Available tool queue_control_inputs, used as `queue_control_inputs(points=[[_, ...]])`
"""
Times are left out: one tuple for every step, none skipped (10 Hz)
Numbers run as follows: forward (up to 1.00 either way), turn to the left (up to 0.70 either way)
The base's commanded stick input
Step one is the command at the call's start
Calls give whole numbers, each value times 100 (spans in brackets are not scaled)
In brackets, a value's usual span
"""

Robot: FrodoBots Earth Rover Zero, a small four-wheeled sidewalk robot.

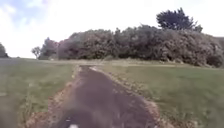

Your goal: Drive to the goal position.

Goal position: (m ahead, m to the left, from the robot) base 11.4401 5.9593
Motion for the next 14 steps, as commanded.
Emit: queue_control_inputs(points=[[85, 0], [85, 0], [85, 0], [85, 0], [85, 0], [85, 34], [85, 34], [85, 34], [85, 34], [85, 34], [85, 34], [85, 26], [85, 3], [85, 0]])
